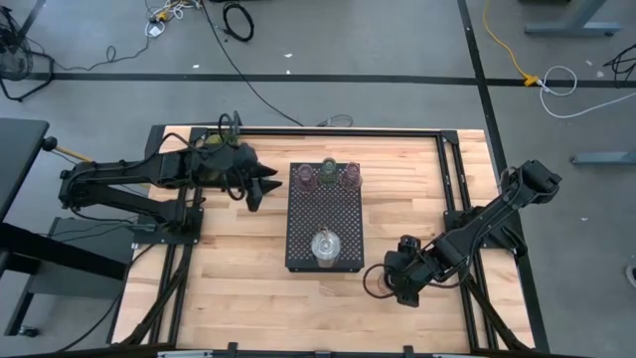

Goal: Pick & Place candle stick holders
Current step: Put the orange scented candle on the shelf

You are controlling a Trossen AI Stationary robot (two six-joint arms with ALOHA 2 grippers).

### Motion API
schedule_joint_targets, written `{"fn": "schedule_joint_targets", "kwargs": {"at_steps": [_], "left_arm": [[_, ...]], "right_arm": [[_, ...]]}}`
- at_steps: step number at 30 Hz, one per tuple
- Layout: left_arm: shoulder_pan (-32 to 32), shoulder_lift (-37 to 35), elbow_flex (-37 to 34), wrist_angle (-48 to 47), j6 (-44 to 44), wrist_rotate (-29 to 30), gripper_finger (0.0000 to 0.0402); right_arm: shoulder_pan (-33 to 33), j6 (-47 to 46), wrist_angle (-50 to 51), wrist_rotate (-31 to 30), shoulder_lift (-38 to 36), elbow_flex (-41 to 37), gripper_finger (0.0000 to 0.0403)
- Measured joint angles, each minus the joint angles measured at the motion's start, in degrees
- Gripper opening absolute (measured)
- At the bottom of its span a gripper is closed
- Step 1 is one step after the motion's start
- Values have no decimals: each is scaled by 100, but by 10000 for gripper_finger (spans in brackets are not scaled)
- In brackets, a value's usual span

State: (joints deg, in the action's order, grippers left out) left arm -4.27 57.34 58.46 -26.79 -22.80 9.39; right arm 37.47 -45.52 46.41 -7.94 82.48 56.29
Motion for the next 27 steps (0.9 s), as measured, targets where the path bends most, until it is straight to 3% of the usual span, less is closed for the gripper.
{"fn": "schedule_joint_targets", "kwargs": {"at_steps": [14,21,27], "left_arm": [[-4,0,0,80,-55,199,190],[-4,0,0,80,-55,199,190],[-4,0,0,80,-57,239,190]], "right_arm": [[88,441,29,2,-8,9,400],[88,398,-2,447,-9,11,400],[90,417,-28,455,-11,11,400]]}}
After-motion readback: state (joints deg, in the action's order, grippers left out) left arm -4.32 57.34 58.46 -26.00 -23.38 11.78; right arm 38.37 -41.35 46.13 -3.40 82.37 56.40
